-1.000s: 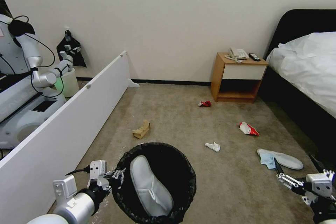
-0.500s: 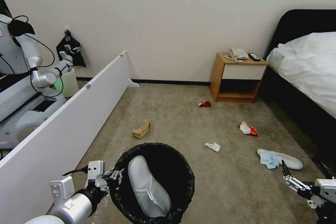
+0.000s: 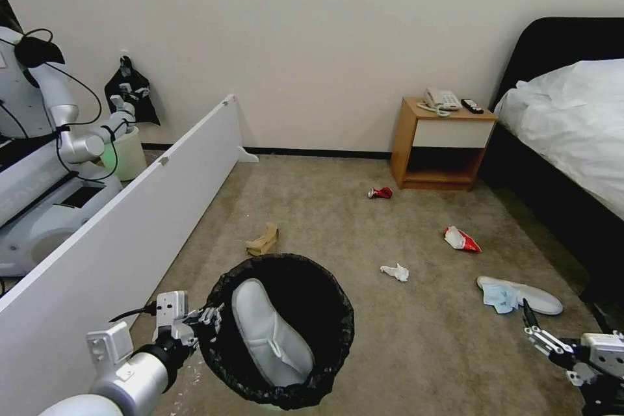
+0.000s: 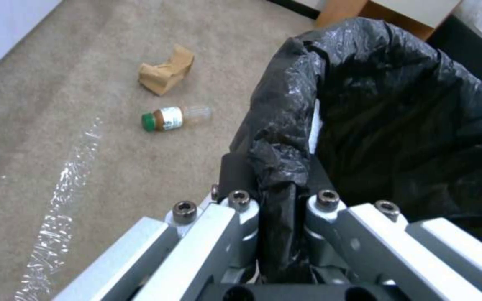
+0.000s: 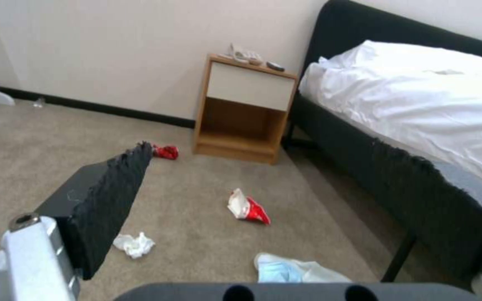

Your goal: Pick up the trash bin, then pick up the garbage from the floor and place it into the trash bin.

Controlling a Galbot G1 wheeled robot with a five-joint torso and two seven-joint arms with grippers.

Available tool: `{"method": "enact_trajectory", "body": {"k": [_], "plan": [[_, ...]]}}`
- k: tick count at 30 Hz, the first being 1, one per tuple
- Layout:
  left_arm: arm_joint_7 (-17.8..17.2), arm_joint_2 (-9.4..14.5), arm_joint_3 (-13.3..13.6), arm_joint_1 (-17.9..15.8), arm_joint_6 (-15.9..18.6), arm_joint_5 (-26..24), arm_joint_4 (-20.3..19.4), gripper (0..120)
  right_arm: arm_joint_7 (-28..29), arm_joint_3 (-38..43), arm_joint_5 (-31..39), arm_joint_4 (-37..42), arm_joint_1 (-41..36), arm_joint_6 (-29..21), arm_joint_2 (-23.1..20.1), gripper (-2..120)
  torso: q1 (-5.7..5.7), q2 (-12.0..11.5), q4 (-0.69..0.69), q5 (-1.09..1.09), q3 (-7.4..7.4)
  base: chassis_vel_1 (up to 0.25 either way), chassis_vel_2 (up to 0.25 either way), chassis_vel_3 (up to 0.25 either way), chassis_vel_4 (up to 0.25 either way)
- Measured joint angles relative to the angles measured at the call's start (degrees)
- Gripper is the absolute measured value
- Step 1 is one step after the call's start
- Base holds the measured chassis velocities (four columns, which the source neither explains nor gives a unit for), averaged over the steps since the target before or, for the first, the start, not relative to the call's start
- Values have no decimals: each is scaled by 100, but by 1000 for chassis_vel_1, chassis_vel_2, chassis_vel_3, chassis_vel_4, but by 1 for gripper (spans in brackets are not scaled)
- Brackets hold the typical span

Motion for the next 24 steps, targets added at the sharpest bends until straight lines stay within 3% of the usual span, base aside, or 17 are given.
{"method": "enact_trajectory", "body": {"k": [24], "plan": [[168,-231,69,-134,-84,481,190,4,-115,41,-3,30,18,82,250,100,0,0,0,0,0,0,0,0,0]]}}
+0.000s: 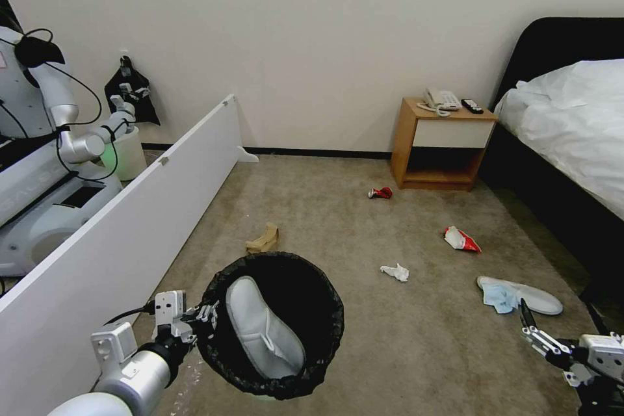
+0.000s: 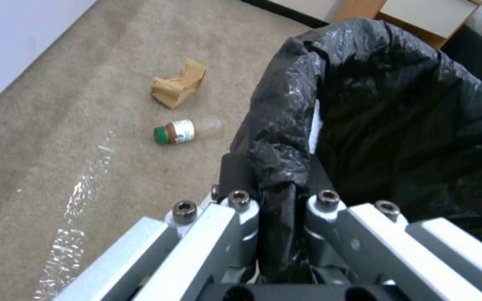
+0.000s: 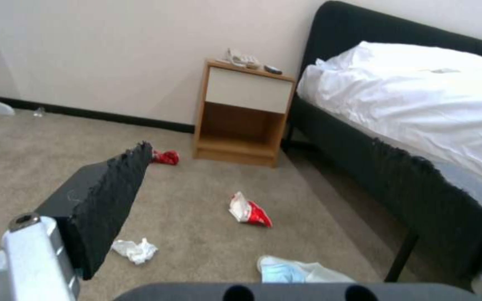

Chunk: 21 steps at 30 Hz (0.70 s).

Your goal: Pick up the trash bin, then pick up the garbage from the floor and place it into the trash bin.

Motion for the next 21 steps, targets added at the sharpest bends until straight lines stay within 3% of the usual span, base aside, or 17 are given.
{"method": "enact_trajectory", "body": {"k": [21], "plan": [[18,106,46,-5,20,60,-4,4,-29,-98,-332,-385,-219,226,330,100,0,0,0,0,0,-8,6,7,-4]]}}
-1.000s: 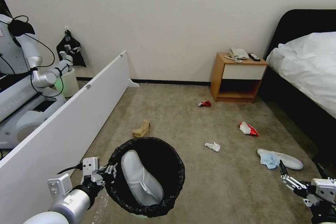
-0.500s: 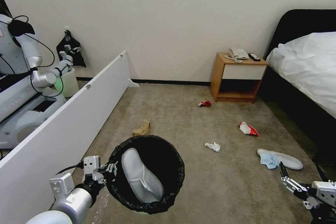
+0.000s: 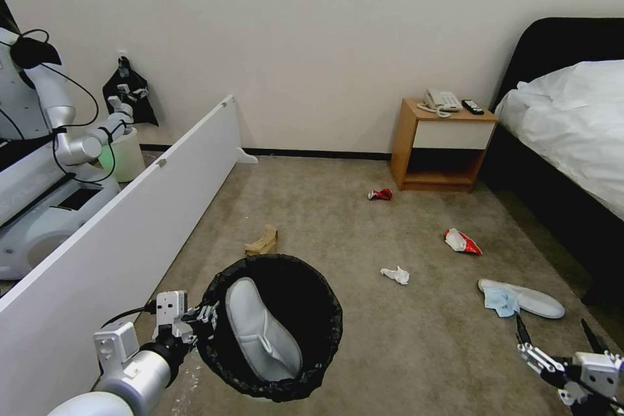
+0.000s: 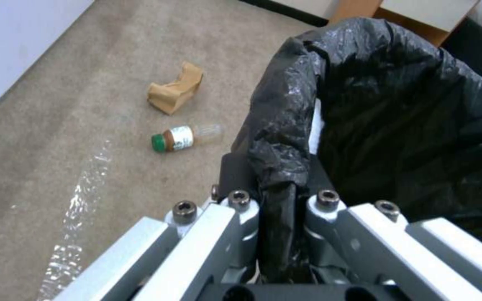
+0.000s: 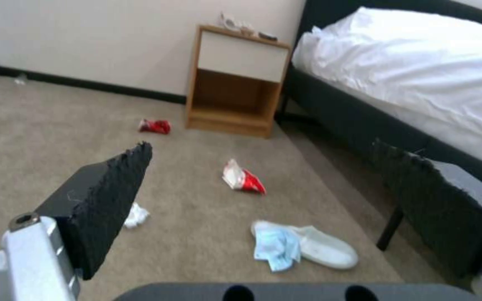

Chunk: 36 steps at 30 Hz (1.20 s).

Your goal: Pick up the trash bin, then pick up the garbage from the floor and place it into the trash bin.

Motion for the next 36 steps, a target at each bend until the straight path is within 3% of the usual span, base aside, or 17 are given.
{"method": "enact_trajectory", "body": {"k": [11,36], "plan": [[5,-36,-15,29,2,11,-1,4,-69,-39,-175,-408,-47,226,82,100,0,0,0,0,0,-16,11,20,-19],[52,-88,-19,90,-33,105,-31,4,-176,2,-302,-408,-69,430,121,100,0,0,0,0,0,-67,67,64,-64]]}}
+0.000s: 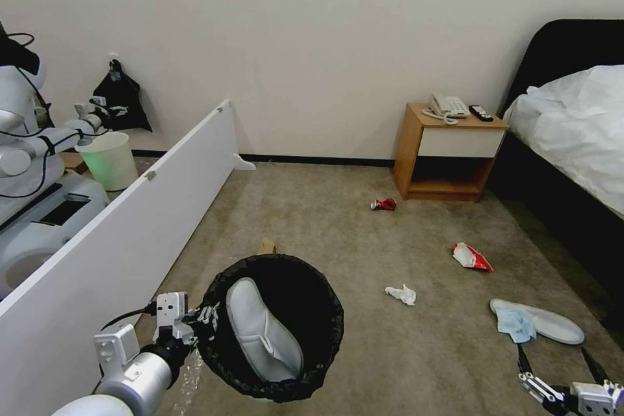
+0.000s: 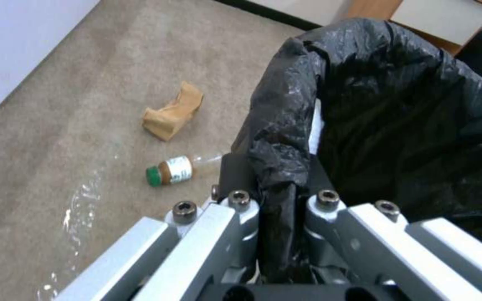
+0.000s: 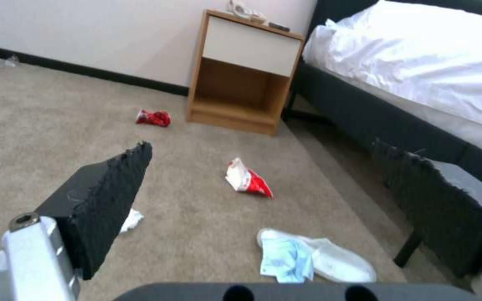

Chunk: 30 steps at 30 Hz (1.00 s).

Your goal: Pick up the trash bin, then pick up the garbage from the floor and place it into the trash bin.

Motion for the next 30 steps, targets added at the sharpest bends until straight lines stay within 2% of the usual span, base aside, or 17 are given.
{"method": "enact_trajectory", "body": {"k": [30], "plan": [[16,-3,11,-6,-16,20,4,4,-73,61,-93,-7,-1,96,-23,100,0,0,1,0,0,-105,105,106,-105]]}}
